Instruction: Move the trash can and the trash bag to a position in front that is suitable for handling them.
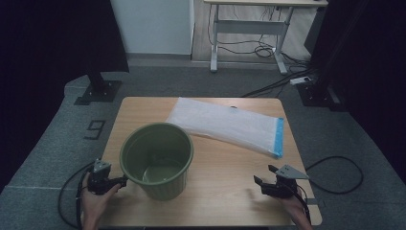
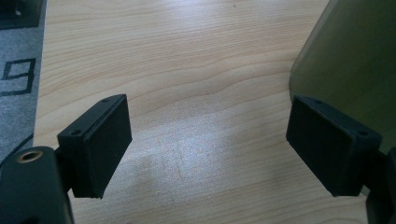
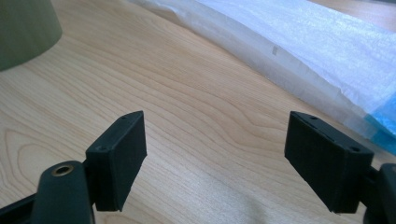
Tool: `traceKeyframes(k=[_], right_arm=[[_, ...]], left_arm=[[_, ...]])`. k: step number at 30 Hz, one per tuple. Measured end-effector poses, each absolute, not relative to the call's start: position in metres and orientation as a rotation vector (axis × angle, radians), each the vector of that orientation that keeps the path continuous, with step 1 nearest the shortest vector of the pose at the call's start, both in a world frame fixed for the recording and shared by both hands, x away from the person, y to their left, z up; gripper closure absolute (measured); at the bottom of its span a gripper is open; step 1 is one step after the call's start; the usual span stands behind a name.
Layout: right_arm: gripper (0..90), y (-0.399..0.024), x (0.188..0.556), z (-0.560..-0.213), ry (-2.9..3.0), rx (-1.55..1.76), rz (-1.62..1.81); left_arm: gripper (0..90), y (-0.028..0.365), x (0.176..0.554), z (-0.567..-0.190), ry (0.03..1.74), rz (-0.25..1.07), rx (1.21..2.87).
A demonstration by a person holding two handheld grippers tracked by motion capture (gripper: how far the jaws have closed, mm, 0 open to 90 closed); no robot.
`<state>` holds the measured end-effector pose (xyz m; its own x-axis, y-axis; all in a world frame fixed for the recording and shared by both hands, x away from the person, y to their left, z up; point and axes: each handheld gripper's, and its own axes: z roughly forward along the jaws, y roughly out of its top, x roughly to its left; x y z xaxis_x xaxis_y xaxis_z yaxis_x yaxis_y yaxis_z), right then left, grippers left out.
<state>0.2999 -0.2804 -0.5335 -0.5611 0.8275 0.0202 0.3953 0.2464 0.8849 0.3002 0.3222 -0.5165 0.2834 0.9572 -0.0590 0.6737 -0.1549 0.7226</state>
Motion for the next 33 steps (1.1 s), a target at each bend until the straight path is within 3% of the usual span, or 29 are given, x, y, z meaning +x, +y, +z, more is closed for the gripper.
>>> traceKeyframes(k=[29, 33], right_arm=[[20.6, -0.29, 0.31, -0.537, 2.028, 1.163, 1.131], [20.5, -0.295, 0.31, -0.537, 2.017, 1.179, 1.128]], left_arm=[[14.2, 0.319, 0.252, -0.508, 1.283, 0.529, 1.906], [13.9, 0.31, 0.237, -0.51, 1.154, 0.445, 1.881]])
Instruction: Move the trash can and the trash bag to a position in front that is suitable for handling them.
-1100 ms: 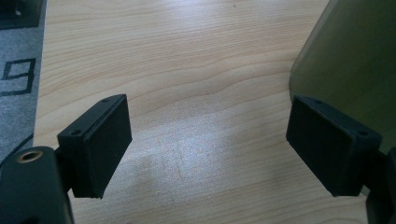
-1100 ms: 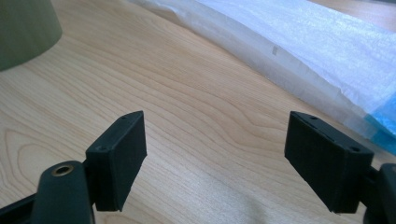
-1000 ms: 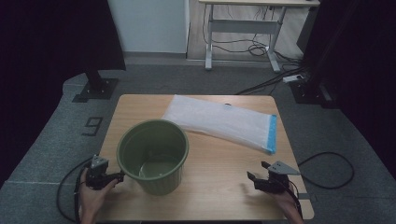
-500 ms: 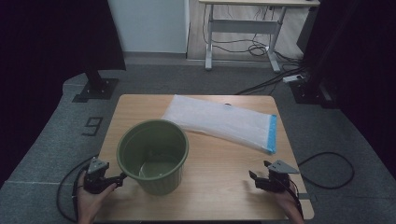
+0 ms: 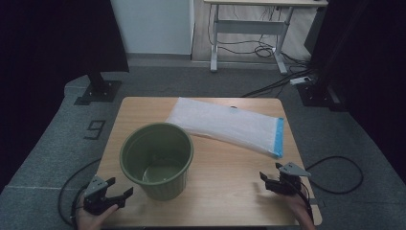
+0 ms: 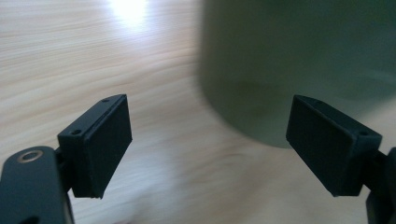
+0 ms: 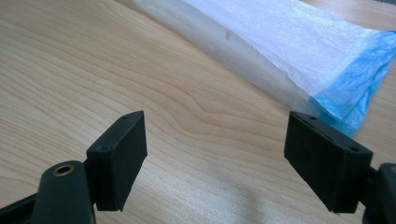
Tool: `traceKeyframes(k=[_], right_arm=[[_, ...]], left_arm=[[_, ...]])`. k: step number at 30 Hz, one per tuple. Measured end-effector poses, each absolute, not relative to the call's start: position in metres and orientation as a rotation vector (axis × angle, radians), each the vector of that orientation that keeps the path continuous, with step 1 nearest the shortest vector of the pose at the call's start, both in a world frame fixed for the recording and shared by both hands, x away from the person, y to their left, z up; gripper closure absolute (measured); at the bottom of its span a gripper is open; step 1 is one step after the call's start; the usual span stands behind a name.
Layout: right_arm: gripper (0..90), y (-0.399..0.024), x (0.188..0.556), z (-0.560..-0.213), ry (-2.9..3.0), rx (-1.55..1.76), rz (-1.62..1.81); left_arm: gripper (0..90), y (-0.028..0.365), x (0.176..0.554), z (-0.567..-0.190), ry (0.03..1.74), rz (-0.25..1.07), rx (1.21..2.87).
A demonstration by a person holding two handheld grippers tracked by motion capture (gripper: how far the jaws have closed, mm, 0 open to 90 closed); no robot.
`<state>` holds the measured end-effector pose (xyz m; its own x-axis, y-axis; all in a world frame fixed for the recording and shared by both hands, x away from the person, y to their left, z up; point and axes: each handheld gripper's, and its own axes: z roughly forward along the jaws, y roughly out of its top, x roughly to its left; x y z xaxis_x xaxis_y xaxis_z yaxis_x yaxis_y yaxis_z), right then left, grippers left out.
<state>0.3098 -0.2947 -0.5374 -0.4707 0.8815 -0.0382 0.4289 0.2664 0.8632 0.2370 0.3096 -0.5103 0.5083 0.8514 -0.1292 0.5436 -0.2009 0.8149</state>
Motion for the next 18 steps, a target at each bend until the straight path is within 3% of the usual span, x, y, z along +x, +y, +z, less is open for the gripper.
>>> traceKeyframes(k=[12, 18], right_arm=[[20.0, -0.294, 0.311, -0.541, 2.036, 1.186, 1.119], [20.0, -0.294, 0.31, -0.542, 2.04, 1.192, 1.125]], left_arm=[[10.7, 0.277, 0.237, -0.501, 0.909, 0.385, 1.991], [8.0, 0.266, 0.244, -0.494, 0.876, 0.384, 2.004]])
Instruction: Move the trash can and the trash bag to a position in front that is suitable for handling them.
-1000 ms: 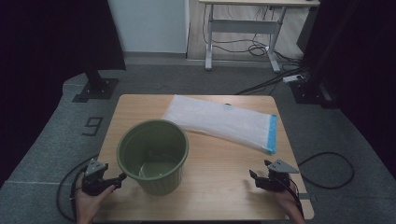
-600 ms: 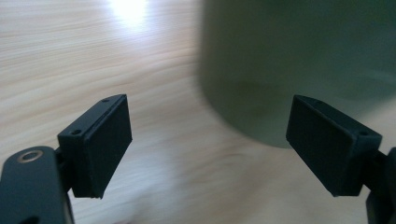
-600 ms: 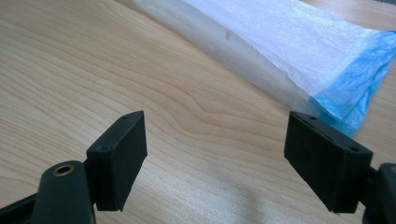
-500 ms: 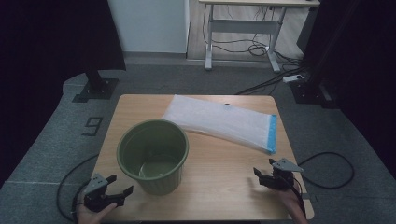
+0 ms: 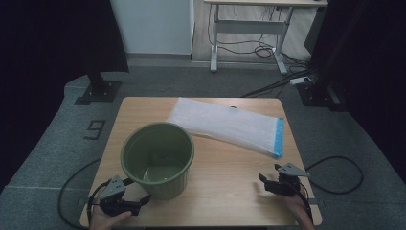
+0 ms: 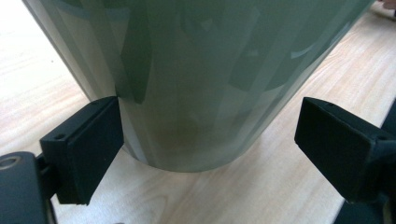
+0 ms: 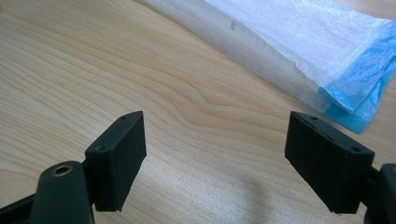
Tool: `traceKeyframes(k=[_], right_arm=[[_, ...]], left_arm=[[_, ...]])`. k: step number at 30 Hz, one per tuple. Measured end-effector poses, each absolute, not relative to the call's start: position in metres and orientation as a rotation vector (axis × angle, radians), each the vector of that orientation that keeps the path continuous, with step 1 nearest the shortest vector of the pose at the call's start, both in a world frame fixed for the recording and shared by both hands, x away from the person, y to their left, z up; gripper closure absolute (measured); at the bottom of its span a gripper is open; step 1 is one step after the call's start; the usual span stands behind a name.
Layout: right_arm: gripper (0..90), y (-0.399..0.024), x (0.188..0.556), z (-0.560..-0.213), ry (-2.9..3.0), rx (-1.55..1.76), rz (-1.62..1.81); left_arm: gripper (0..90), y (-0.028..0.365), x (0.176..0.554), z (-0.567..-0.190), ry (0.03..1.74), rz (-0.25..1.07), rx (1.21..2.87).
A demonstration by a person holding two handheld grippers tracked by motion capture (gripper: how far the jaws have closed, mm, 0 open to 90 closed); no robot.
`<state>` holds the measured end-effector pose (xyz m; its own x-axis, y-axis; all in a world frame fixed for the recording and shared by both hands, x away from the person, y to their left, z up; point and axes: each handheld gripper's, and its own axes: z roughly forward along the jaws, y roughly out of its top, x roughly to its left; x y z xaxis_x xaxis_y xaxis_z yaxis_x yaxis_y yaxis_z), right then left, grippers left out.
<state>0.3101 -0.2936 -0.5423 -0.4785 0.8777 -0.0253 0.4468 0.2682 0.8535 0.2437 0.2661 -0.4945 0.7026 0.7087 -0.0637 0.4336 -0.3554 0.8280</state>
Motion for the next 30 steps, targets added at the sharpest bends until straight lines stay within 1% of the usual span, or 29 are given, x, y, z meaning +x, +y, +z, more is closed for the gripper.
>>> traceKeyframes(k=[11, 16, 21, 30], right_arm=[[20.0, -0.294, 0.307, -0.544, 2.042, 1.191, 1.124], [20.3, -0.295, 0.307, -0.544, 2.039, 1.194, 1.124], [20.6, -0.296, 0.307, -0.544, 2.04, 1.192, 1.121], [20.7, -0.297, 0.307, -0.545, 2.038, 1.197, 1.119]], left_arm=[[8.2, 0.248, 0.267, -0.487, 0.804, 0.364, 2.014], [8.9, 0.232, 0.283, -0.485, 0.775, 0.37, 2.027], [9.9, 0.223, 0.292, -0.487, 0.783, 0.371, 2.006], [10.1, 0.205, 0.31, -0.486, 0.771, 0.363, 2.021]])
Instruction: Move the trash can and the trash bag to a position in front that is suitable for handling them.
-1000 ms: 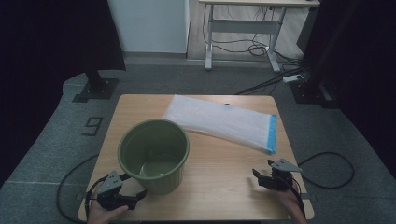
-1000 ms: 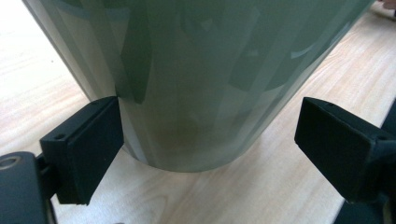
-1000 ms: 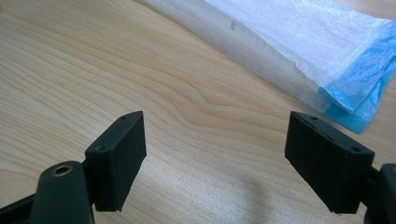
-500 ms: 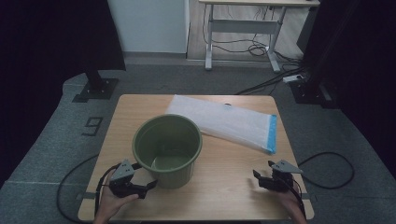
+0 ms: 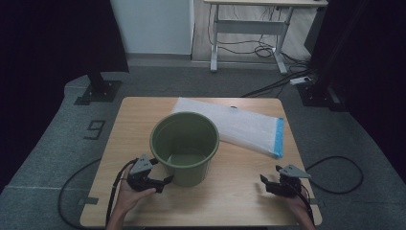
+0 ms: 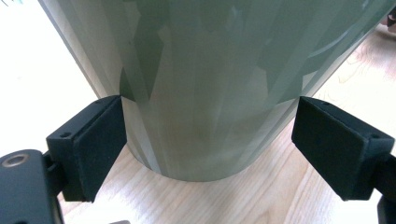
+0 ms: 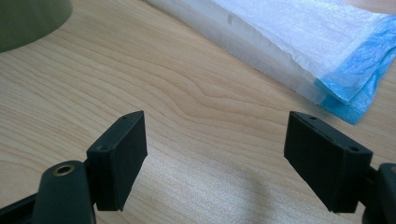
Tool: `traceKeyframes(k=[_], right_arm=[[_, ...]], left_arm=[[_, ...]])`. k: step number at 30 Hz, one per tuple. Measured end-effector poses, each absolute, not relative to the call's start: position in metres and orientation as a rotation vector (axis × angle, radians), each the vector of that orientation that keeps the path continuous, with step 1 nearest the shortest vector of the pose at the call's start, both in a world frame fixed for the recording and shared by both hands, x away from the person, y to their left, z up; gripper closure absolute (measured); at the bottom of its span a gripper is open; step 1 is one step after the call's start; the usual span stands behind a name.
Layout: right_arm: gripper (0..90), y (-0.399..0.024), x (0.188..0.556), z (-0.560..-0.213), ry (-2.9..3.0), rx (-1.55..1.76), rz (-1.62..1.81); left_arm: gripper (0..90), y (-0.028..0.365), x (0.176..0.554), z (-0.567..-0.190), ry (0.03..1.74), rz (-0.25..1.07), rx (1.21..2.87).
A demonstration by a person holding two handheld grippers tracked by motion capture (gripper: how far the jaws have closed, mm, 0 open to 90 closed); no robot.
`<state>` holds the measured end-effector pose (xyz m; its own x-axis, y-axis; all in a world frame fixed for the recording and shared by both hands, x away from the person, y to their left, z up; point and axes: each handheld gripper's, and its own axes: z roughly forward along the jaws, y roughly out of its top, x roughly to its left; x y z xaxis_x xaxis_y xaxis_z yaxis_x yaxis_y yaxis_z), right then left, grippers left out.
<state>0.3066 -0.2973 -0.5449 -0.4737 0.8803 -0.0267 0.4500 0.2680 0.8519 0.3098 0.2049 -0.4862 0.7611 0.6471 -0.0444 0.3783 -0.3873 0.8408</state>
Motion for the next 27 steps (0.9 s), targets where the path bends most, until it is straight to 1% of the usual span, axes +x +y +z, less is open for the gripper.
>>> traceKeyframes(k=[16, 27], right_arm=[[20.9, -0.299, 0.306, -0.546, 2.038, 1.203, 1.107], [21.0, -0.299, 0.307, -0.548, 2.045, 1.209, 1.094]], left_arm=[[10.5, 0.173, 0.342, -0.484, 0.772, 0.339, 2.023], [10.8, 0.16, 0.36, -0.483, 0.786, 0.312, 2.019]])
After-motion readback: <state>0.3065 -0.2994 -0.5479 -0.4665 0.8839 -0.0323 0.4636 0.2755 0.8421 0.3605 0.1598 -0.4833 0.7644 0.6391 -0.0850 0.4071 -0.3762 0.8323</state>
